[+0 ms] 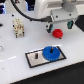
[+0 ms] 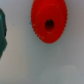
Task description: Insert the blue gear onto the right peg, followed by the red gear
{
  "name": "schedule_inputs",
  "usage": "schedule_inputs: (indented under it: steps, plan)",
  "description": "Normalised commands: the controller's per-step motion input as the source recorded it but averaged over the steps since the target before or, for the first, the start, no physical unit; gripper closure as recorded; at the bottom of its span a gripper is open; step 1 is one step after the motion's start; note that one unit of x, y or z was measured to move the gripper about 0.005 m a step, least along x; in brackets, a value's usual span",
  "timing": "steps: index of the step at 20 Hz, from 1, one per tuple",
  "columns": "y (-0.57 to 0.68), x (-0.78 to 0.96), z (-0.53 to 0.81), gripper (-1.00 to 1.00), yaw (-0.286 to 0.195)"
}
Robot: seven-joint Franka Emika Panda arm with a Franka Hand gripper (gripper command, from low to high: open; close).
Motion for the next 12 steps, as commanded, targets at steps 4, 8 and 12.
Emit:
schedule_inputs:
  steps: [4,8,12]
  plan:
    - [0.06,-0.19,-0.40,-1.00,0.000]
    - [-0.04,-0.25,-0.36,-1.00,0.000]
    - [-0.10,-0.25,-0.26,1.00,0.000]
